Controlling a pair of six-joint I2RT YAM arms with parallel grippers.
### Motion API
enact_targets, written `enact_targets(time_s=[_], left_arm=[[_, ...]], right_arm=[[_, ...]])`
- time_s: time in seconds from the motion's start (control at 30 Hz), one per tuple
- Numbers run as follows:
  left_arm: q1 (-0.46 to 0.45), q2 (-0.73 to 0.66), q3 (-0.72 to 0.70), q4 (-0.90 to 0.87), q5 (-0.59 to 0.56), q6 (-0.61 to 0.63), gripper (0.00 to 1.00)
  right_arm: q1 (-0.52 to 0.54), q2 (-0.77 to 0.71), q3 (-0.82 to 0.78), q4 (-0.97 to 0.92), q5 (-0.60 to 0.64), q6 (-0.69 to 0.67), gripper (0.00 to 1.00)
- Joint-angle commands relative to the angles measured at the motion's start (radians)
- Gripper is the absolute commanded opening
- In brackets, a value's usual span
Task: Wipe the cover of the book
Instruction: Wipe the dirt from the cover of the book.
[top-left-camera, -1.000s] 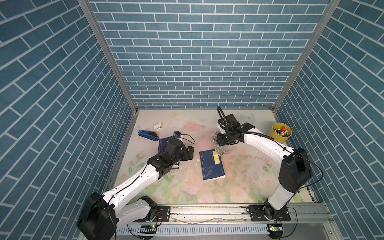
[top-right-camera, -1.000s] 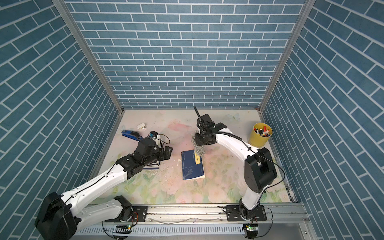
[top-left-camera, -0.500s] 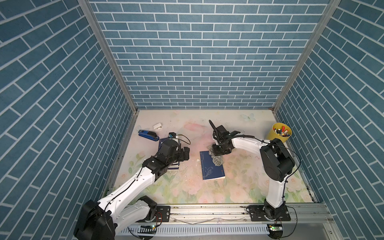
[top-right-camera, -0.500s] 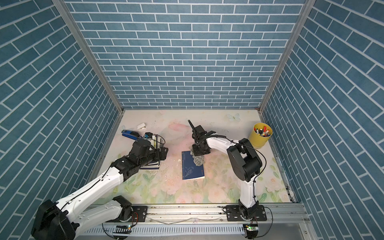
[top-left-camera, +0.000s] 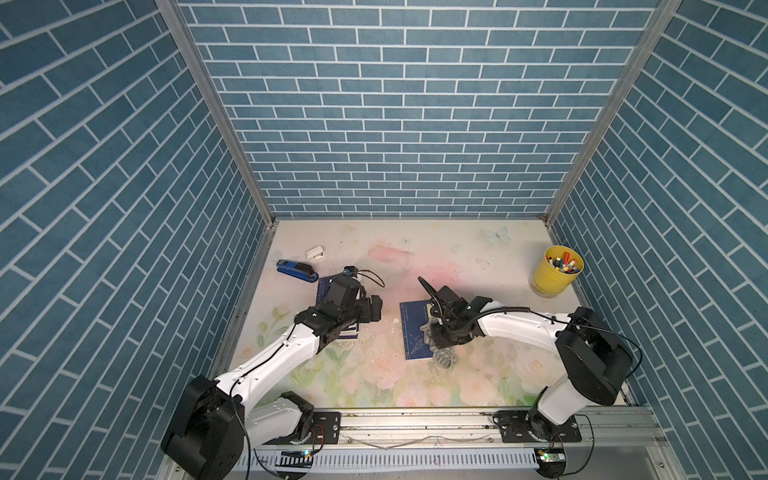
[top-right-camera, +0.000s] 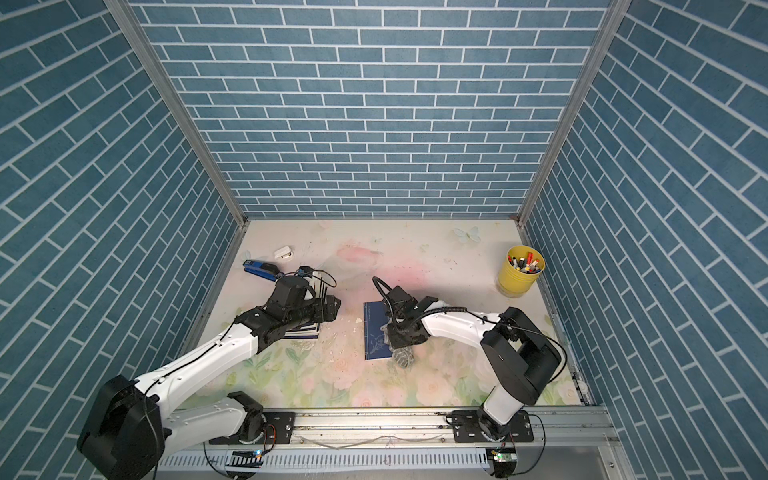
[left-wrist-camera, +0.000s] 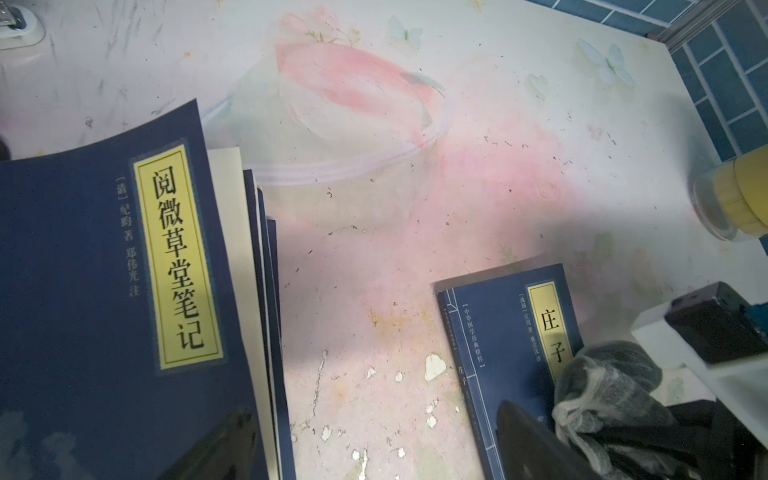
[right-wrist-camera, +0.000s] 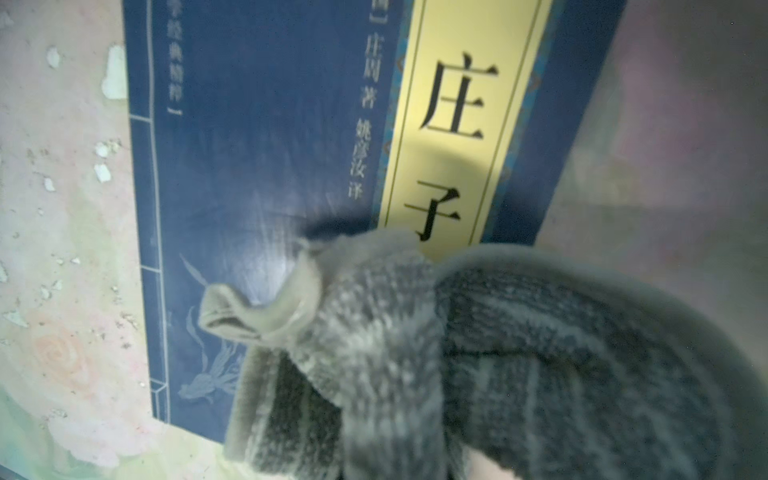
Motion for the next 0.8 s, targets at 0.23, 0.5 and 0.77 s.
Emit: enact_targets(time_s=[0.23, 0.5, 0.77], left_arm=[[0.008, -0.044, 0.021, -0.001, 0.014, 0.003, 0.96], [0.016, -0.085, -0.011, -0.002, 0.005, -0.012, 0.96], [0.024, -0.038, 0.015, 0.012, 0.009, -0.009, 0.96]], right_arm=[[-0.124, 0.219, 0.167, -0.063, 0.012, -0.039, 0.08], [-0.167, 0.364, 0.359, -0.084, -0.013, -0.083, 0.08], [-0.038, 0.236, 0.152, -0.081, 0.004, -0.031, 0.08]])
